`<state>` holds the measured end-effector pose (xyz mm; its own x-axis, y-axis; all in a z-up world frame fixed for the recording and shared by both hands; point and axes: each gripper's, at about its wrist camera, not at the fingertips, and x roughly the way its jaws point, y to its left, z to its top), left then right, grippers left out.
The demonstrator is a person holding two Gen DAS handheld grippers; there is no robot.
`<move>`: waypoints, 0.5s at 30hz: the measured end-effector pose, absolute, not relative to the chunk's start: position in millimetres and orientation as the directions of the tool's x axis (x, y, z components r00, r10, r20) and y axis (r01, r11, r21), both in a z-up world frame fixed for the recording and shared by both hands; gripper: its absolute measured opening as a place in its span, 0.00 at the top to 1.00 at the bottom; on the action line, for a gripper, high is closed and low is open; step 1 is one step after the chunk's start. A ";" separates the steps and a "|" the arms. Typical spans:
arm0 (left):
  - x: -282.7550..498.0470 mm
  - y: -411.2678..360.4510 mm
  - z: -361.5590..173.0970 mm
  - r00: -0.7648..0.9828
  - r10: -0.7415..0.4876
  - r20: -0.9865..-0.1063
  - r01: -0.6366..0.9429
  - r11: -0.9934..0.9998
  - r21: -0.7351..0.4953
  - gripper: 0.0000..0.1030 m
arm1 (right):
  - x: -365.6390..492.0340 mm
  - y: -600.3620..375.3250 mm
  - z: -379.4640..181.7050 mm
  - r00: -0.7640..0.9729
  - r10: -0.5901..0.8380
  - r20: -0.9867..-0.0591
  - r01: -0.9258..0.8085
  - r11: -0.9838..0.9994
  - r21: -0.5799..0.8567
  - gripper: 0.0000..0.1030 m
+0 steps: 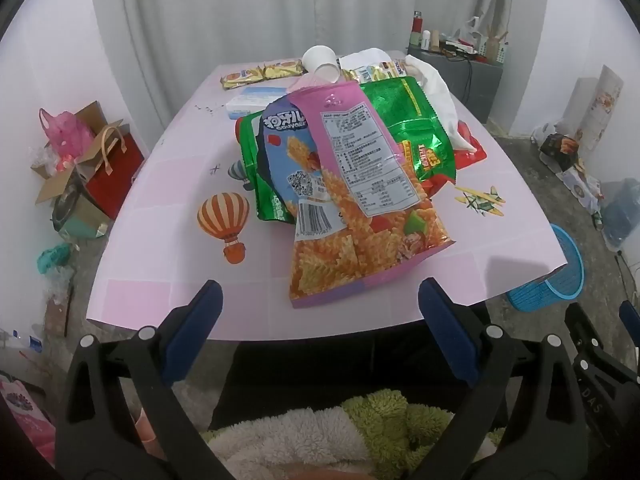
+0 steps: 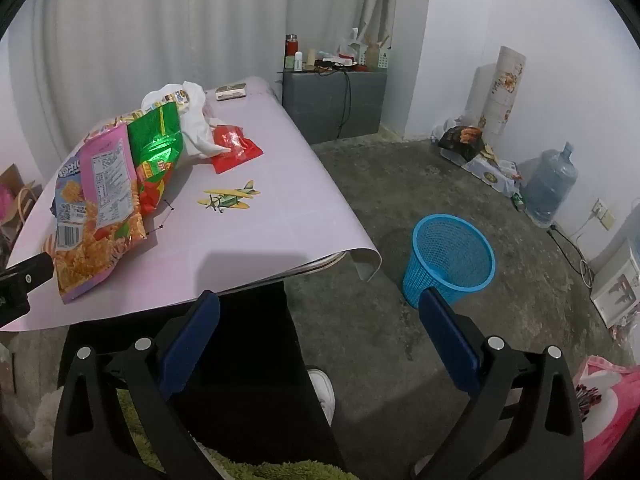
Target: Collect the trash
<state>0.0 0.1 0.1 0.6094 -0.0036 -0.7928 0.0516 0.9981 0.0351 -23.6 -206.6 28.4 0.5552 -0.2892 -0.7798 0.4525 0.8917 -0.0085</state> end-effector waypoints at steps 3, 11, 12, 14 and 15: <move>-0.1 0.3 0.1 0.609 -0.004 -0.793 0.051 0.998 0.034 0.09 | -23.7 -206.5 28.6 0.553 -0.289 -0.781 0.453 0.892 -0.010 0.06; -0.2 0.2 0.3 0.609 0.001 -0.793 0.049 0.998 0.039 0.09 | -23.8 -205.2 28.2 0.553 -0.288 -0.782 0.451 0.892 -0.010 0.06; -0.2 0.2 0.2 0.609 0.001 -0.793 0.049 0.998 0.039 0.09 | -23.9 -205.1 28.2 0.553 -0.288 -0.782 0.451 0.892 -0.009 0.06; 0.0 0.1 0.0 0.606 0.000 -0.795 0.050 0.998 0.038 0.09 | -23.8 -204.7 27.9 0.553 -0.288 -0.782 0.452 0.892 -0.010 0.06; -0.1 0.2 0.1 0.606 0.000 -0.795 0.050 0.998 0.039 0.09 | -23.7 -204.5 27.7 0.552 -0.288 -0.782 0.451 0.892 -0.009 0.06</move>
<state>-0.1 0.2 0.1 0.6062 0.0004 -0.7953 0.0500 0.9980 0.0386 -23.7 -204.5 27.7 0.5525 -0.2876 -0.7823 0.4513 0.8923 -0.0094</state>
